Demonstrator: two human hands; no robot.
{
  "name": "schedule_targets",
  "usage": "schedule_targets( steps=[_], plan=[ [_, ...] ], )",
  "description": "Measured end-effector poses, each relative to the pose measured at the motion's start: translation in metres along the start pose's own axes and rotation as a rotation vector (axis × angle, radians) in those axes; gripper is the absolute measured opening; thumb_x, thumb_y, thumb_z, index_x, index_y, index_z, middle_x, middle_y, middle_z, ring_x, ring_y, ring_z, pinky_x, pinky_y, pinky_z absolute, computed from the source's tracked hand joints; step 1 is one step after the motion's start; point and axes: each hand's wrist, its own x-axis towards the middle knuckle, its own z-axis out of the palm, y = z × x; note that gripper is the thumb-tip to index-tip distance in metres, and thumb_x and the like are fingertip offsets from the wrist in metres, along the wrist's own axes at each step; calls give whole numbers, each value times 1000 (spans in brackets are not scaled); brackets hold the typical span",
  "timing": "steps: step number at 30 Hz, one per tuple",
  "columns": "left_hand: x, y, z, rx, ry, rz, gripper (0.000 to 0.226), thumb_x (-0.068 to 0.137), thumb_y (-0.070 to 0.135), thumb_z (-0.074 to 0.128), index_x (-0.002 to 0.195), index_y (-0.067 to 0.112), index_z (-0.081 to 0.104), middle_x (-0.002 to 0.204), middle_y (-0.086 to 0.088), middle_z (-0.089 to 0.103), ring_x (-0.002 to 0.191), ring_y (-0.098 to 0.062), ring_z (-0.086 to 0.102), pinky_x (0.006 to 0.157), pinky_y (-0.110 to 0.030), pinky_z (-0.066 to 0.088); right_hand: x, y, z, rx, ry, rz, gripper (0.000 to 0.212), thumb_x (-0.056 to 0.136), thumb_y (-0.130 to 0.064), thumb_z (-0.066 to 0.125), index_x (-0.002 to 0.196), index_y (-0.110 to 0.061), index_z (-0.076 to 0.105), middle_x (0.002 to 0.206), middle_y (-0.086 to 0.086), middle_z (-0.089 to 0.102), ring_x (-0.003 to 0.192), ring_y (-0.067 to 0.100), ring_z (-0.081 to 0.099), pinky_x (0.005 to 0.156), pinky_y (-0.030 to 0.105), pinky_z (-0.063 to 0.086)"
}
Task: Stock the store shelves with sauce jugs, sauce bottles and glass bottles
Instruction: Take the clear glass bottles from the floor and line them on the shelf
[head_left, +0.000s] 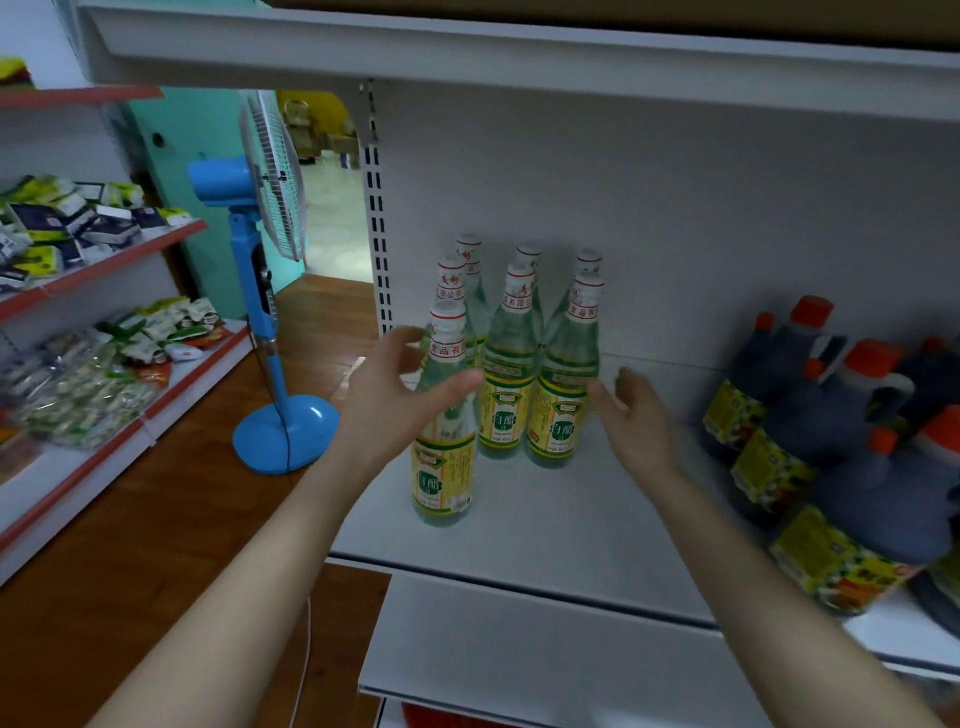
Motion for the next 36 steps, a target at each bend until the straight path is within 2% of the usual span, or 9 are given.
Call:
schedule_targets(
  steps=[5,9,15,18,24,27,29,33,36],
  plan=[
    [11,13,4,16,32,110,33,77,33,71,99,10,61,91,-2,67,86,-18,62,69,-24,48,-44,67,16,-553,-285,-6,67,93,-40,48,143,-3,25,152,14,24,141,23,22,113,28,15],
    [14,8,-3,-8,-100,146,24,81,24,69,102,16,61,95,2,67,87,-6,62,74,-17,49,-53,86,25,-814,-328,-84,71,91,-57,34,142,-9,28,154,11,19,143,21,15,116,35,14],
    [23,5,-14,30,-194,163,27,82,21,68,106,20,58,97,8,65,89,-1,61,76,-12,48,-55,84,25,-823,-314,-105,68,92,-55,36,143,-11,28,155,9,18,144,20,13,115,36,11],
    [28,2,-18,44,-176,151,31,82,21,67,112,15,58,104,1,66,94,-13,62,84,-24,50,-56,83,25,-830,-311,-100,82,83,-68,22,142,-12,29,154,9,20,143,20,15,115,36,12],
    [40,-5,-21,57,-126,140,36,82,20,67,117,14,58,111,-5,66,100,-20,62,91,-40,51,-56,84,25,-847,-321,-104,77,87,-64,27,143,-11,28,155,10,19,144,20,14,116,36,12],
    [45,-7,-18,72,-115,153,33,83,20,67,114,13,59,110,-5,67,97,-20,62,88,-38,52,-58,81,25,-830,-300,-97,100,69,-75,6,141,-10,31,154,11,22,143,21,17,115,37,14],
    [48,-6,-16,69,-104,153,32,83,20,67,113,13,59,108,-4,67,97,-21,62,88,-39,52,-58,82,25,-832,-299,-91,106,68,-81,1,142,-10,31,153,11,22,143,21,17,115,37,15],
    [49,-6,-13,43,-98,141,34,82,20,68,114,14,59,108,-2,66,99,-19,62,87,-31,50,-57,83,25,-839,-308,-96,69,91,-56,34,142,-11,29,154,10,20,143,20,15,116,36,13],
    [44,-13,-10,-24,-58,104,44,80,27,70,120,17,55,115,1,64,107,-15,59,88,-23,47,-57,84,25,-829,-302,-106,66,92,-53,38,142,-10,30,154,10,21,143,21,15,115,35,12]
  ],
)
